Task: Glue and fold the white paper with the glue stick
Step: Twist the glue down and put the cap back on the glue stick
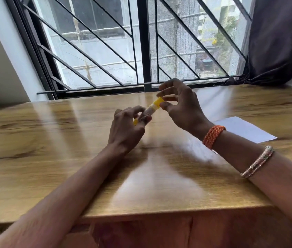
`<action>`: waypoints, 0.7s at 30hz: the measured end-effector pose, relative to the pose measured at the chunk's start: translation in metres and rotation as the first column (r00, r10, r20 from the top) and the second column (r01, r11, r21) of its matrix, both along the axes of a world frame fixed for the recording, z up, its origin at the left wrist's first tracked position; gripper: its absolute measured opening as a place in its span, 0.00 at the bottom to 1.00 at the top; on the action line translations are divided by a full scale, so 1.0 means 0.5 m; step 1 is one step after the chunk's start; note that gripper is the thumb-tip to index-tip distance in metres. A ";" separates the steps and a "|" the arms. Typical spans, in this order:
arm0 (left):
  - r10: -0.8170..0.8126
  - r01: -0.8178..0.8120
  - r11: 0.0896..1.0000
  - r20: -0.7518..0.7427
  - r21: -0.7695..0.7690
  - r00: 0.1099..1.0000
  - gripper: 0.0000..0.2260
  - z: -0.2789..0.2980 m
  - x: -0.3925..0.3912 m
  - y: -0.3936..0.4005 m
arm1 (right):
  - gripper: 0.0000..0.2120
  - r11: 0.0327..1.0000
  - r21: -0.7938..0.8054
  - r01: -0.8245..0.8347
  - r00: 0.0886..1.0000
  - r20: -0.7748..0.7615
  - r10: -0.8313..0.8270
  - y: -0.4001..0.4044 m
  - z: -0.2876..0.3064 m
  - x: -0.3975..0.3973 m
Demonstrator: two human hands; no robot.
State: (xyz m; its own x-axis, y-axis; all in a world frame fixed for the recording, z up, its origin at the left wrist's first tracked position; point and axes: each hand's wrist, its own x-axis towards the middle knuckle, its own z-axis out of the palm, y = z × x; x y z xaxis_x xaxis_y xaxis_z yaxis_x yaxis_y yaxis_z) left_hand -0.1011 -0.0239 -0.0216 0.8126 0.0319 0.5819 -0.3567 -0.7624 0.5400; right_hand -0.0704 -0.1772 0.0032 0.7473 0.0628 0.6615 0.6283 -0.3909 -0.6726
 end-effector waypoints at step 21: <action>0.049 -0.048 0.997 0.014 -0.055 0.999 0.11 -0.003 0.008 0.014 | 0.03 0.977 -0.213 -0.021 1.000 -0.013 0.019 0.000 0.006 -0.004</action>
